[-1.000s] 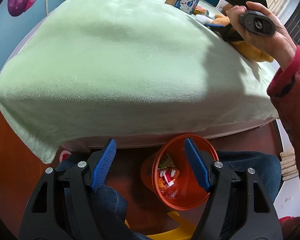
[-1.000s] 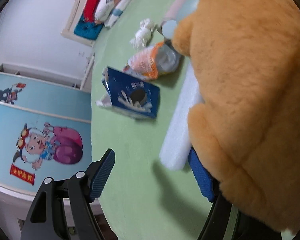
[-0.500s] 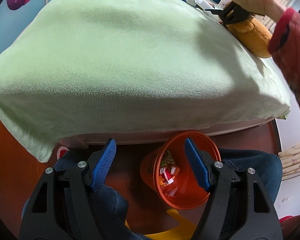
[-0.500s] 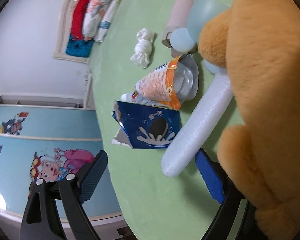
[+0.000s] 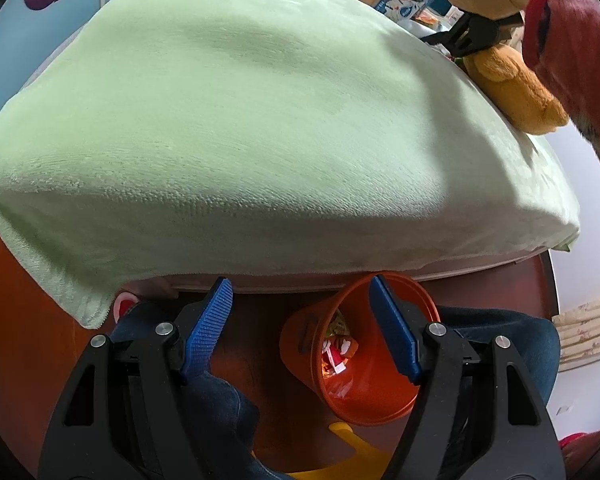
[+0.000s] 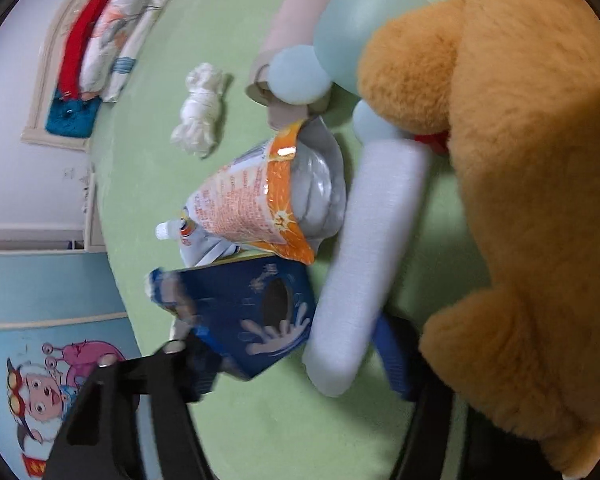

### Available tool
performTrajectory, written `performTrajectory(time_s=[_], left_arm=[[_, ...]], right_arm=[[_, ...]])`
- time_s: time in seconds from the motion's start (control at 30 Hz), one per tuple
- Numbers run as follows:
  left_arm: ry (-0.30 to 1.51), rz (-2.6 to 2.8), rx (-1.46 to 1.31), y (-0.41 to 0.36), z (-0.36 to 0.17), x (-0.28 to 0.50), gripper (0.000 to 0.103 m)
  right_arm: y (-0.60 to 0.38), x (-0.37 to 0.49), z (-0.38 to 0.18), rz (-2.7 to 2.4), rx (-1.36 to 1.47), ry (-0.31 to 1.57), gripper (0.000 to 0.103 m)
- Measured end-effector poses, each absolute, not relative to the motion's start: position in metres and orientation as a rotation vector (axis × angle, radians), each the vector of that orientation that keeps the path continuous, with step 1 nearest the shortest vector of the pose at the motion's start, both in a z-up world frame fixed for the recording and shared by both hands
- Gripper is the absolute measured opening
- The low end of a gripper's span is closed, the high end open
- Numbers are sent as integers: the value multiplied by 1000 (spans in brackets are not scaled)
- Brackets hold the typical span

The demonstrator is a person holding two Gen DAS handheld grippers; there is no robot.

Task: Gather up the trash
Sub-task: 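Grasp the white foam tube with the right gripper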

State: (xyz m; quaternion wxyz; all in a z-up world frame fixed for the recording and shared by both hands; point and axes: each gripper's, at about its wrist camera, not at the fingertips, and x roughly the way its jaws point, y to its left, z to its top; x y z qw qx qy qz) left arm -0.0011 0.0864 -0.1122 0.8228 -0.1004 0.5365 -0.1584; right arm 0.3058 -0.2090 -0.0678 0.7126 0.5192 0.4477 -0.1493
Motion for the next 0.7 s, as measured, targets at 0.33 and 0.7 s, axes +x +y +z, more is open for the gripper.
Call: performTrajectory(time_s=[0.33,0.7], left_arm=[[1127,-348,-216,89,-107,-6,69],[1056,-377,-168,73,-75,5,69]], right_arm=[[-210,277,-21,-198,833,893,16],[-223,201,50,68,648,793,16]])
